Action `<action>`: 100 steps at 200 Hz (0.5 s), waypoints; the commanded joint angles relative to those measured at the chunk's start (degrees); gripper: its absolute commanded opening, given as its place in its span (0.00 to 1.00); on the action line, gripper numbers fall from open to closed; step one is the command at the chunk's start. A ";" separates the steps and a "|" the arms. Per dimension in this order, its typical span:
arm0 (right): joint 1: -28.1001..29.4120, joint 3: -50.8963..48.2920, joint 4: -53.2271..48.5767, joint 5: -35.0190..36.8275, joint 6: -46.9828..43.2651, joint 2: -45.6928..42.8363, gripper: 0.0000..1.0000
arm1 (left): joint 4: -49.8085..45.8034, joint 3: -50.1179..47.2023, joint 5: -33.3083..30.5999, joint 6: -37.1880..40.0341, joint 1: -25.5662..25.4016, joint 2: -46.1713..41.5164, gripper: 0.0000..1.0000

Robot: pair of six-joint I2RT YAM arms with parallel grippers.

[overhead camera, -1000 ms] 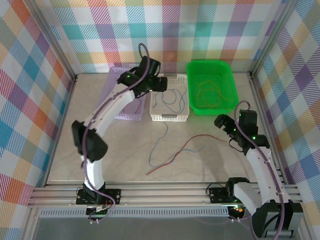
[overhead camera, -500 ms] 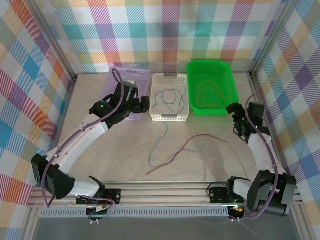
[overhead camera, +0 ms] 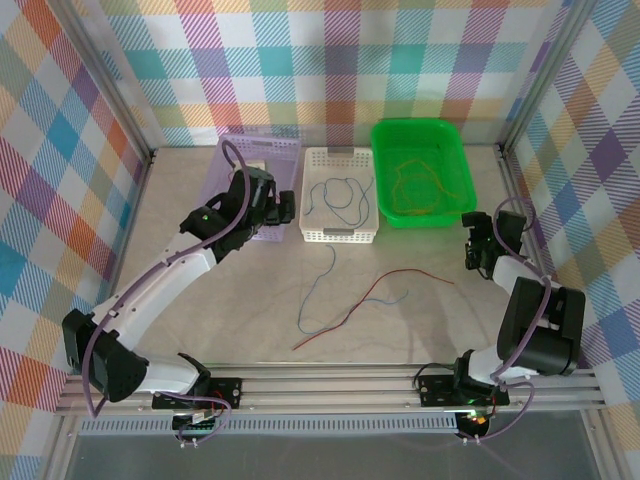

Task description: Untangle the cables

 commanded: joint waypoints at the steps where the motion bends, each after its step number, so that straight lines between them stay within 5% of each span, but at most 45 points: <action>1: -0.51 0.65 5.45 0.16 1.26 0.54 0.85 | 2.24 -0.89 -2.22 0.89 -0.56 -1.71 1.00; 44: -1.34 1.20 8.36 0.23 0.78 2.47 0.73 | 2.15 -0.68 -1.50 0.78 -0.57 -1.21 1.00; 100: -1.94 0.82 13.87 0.54 -1.90 1.93 0.76 | 2.21 -0.79 -1.36 1.19 -0.52 -1.19 1.00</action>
